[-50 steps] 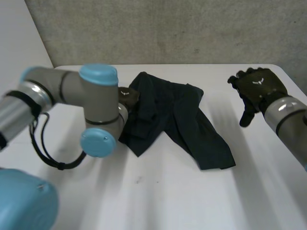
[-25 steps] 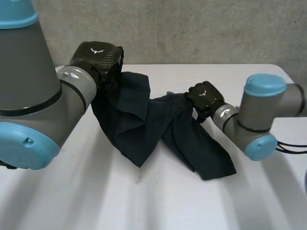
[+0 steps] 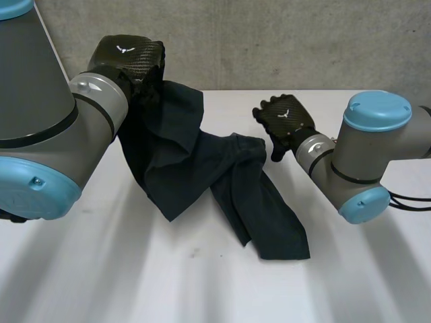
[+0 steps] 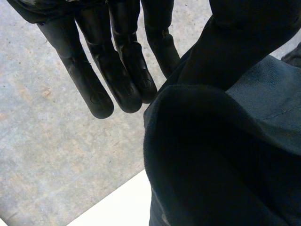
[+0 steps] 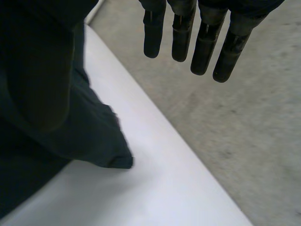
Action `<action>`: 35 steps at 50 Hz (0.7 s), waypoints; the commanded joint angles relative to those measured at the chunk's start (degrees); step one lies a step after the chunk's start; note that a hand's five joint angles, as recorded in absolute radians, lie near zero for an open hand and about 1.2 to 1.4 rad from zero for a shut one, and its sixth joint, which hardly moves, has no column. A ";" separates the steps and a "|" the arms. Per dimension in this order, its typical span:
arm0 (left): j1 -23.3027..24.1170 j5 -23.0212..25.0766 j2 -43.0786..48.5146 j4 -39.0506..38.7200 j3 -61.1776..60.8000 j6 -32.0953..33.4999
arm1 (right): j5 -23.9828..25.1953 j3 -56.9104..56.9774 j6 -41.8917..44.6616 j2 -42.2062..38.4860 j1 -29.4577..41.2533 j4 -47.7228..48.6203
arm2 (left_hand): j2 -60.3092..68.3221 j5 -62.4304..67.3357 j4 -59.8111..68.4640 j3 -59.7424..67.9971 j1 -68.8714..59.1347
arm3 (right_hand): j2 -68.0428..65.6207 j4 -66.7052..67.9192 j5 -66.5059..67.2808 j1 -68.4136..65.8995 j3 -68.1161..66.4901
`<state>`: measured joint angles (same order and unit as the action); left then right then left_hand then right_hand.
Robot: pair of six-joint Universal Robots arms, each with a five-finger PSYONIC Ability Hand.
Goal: Fold the shorts.
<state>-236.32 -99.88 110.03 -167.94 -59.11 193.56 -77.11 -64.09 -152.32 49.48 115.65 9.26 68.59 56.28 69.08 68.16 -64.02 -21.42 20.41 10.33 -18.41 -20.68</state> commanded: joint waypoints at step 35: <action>-5.20 1.53 3.70 -2.22 4.09 0.15 | 1.35 -10.08 -20.72 13.90 17.14 -24.55 | 11.41 13.72 10.92 11.84 -15.98 | -58.58 59.59 59.67 -61.59 -59.32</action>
<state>-240.99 -98.79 112.53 -170.21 -55.59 193.77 -76.47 -73.95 -163.79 64.37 123.44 -13.46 68.60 56.28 69.08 68.16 -64.02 -67.28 68.00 56.17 -54.75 -67.87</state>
